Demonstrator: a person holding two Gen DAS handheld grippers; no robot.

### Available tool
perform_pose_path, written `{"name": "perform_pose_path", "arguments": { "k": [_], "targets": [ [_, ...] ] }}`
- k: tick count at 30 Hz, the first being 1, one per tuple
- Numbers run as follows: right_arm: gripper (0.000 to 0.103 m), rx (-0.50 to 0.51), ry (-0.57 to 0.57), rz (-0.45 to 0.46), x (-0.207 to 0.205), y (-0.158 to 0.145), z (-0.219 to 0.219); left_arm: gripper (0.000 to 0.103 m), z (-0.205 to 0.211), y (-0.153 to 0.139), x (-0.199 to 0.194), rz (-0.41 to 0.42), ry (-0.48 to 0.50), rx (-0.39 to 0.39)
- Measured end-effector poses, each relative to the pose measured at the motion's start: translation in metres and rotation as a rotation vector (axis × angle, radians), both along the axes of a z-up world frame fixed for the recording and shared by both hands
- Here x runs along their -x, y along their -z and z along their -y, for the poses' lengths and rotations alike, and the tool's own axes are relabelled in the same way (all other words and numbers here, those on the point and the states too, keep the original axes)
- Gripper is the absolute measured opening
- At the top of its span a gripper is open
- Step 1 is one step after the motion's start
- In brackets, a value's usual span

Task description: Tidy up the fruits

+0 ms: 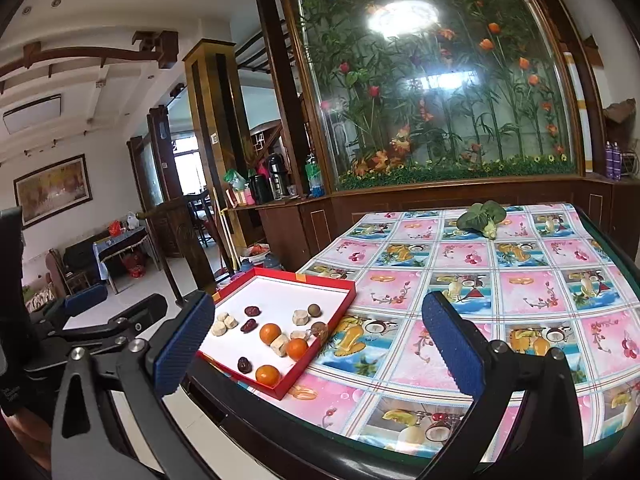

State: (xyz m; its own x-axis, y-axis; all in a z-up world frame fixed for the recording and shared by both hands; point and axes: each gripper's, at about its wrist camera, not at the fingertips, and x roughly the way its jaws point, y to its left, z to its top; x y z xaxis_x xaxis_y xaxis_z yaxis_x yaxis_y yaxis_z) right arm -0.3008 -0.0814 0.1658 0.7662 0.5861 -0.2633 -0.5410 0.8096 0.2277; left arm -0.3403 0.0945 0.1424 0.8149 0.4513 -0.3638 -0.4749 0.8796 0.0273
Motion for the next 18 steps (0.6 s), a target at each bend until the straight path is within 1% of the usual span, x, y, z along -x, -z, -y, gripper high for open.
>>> {"name": "perform_pose_path", "arguments": {
  "k": [3, 8, 14, 18],
  "targets": [
    [0.103, 0.01, -0.007, 0.009, 0.003, -0.003, -0.006, 0.103, -0.009, 0.002, 0.004, 0.014, -0.014, 0.021],
    [0.103, 0.062, -0.03, 0.025, 0.008, -0.002, -0.025, 0.103, -0.024, 0.007, 0.01, 0.025, -0.054, 0.056],
    [0.103, 0.104, -0.06, 0.026, 0.014, 0.004, -0.045, 0.103, -0.037, 0.012, 0.015, 0.015, -0.124, 0.05],
    [0.103, 0.126, -0.079, 0.018, 0.014, 0.008, -0.056, 0.103, -0.046, 0.016, 0.018, 0.005, -0.145, 0.059]
  ]
}}
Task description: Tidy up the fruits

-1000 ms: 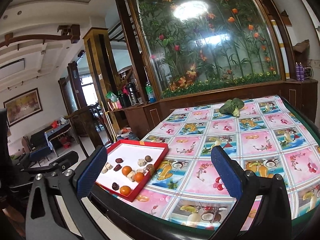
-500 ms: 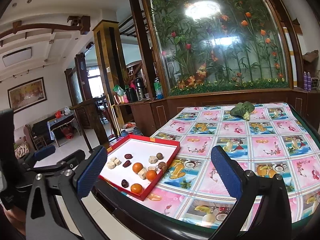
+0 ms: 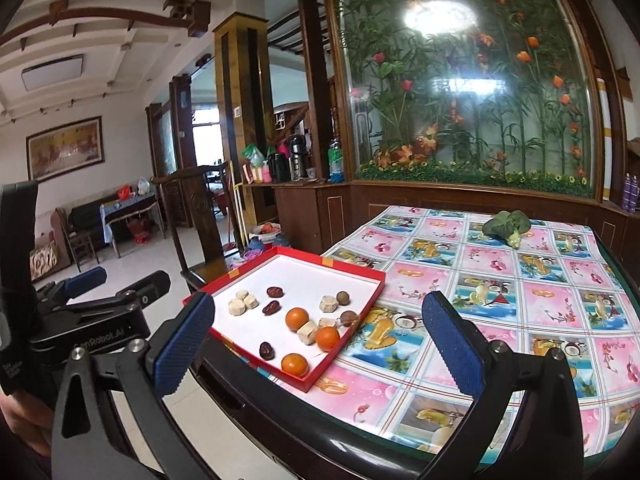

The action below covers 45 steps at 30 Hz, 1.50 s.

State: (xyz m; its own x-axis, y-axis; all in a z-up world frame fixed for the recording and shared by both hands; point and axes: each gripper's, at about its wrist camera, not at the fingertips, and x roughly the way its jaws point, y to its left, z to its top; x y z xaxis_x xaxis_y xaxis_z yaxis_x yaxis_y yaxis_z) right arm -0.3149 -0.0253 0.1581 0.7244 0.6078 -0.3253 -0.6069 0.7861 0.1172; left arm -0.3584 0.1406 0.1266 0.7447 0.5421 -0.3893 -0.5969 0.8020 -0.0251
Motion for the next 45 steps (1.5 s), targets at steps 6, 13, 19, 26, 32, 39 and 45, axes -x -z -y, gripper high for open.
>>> {"name": "perform_pose_path", "arguments": {
  "k": [6, 13, 19, 26, 32, 39, 45],
  "targets": [
    [0.103, 0.018, -0.028, -0.038, -0.003, 0.006, -0.014, 0.103, -0.007, 0.001, 0.006, 0.002, -0.036, -0.031],
    [0.103, 0.036, -0.048, -0.046, 0.0, 0.01, -0.025, 0.103, -0.013, 0.003, 0.008, -0.006, -0.036, -0.035],
    [0.103, 0.058, -0.056, -0.032, 0.003, 0.011, -0.032, 0.103, -0.016, 0.003, 0.011, 0.0, -0.019, -0.035],
    [0.103, 0.053, -0.054, -0.034, 0.004, 0.01, -0.035, 0.103, -0.018, 0.002, 0.014, 0.012, -0.014, -0.036],
    [0.103, 0.06, -0.062, -0.018, 0.006, 0.005, -0.041, 0.103, -0.019, 0.002, 0.014, 0.005, -0.012, -0.035],
    [0.103, 0.08, -0.072, -0.014, 0.006, 0.008, -0.051, 0.103, -0.021, 0.006, 0.013, -0.009, -0.002, -0.034],
    [0.103, 0.09, -0.076, -0.016, 0.005, 0.01, -0.055, 0.103, -0.026, 0.008, 0.014, -0.014, -0.007, -0.026]
  ]
}}
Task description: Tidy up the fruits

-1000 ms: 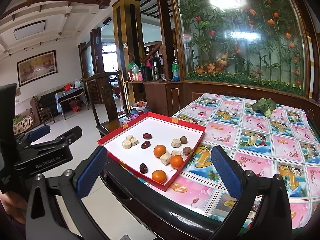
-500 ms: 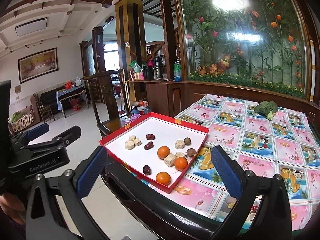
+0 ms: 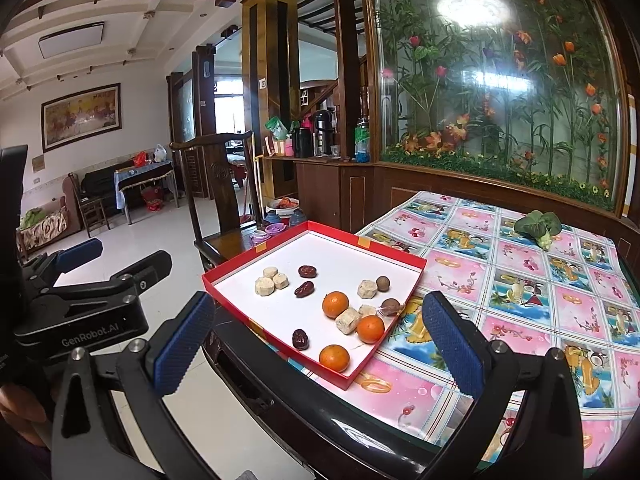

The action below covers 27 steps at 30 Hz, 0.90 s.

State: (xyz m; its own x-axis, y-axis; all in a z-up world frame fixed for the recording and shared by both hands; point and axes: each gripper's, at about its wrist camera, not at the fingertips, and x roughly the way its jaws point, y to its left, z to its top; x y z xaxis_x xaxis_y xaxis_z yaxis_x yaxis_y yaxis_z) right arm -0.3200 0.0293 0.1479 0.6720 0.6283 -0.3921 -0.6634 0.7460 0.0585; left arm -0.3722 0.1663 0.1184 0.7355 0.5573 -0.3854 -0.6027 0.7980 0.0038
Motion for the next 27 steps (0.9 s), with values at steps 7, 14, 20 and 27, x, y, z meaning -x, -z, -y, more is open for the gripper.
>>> {"name": "perform_pose_path", "arguments": {
  "k": [7, 14, 20, 27],
  "targets": [
    [0.103, -0.001, -0.008, 0.006, -0.004, 0.002, -0.006, 0.103, -0.004, 0.0, -0.005, -0.017, -0.011, -0.006],
    [0.103, -0.018, -0.036, -0.048, -0.035, 0.007, -0.021, 0.103, -0.013, -0.002, -0.025, -0.06, -0.031, 0.005],
    [0.103, -0.051, -0.04, -0.09, -0.068, 0.009, -0.022, 0.103, -0.014, -0.009, -0.048, -0.079, -0.022, 0.005],
    [0.103, -0.098, -0.029, -0.133, -0.103, 0.005, -0.019, 0.103, -0.011, -0.014, -0.076, -0.116, 0.004, 0.003]
  ]
}}
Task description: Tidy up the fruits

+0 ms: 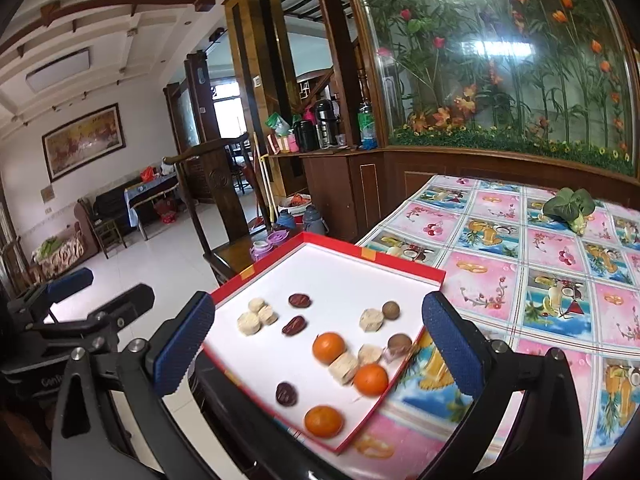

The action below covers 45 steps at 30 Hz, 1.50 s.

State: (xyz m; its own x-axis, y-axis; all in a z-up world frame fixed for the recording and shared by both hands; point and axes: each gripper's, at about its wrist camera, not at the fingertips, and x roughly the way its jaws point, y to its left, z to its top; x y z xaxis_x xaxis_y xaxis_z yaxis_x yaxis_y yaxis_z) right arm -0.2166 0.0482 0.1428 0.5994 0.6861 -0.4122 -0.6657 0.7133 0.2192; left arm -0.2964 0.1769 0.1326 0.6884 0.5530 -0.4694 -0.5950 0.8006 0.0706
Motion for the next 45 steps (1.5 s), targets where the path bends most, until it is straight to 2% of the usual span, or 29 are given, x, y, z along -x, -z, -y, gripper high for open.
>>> {"name": "perform_pose_path", "arguments": {
  "k": [7, 16, 33, 45],
  "targets": [
    [0.103, -0.019, 0.025, -0.024, -0.026, -0.002, 0.007, 0.103, 0.002, -0.002, -0.022, -0.02, -0.006, 0.012],
    [0.103, -0.004, 0.008, -0.025, -0.034, 0.002, 0.016, 0.103, 0.009, -0.003, -0.042, -0.052, -0.004, 0.022],
    [0.103, -0.02, 0.01, -0.038, -0.051, 0.001, 0.022, 0.103, 0.007, -0.014, -0.051, -0.024, 0.011, 0.043],
    [0.103, -0.005, 0.03, -0.008, -0.052, -0.003, 0.012, 0.103, -0.003, -0.018, -0.052, 0.0, 0.031, 0.047]
  ]
}}
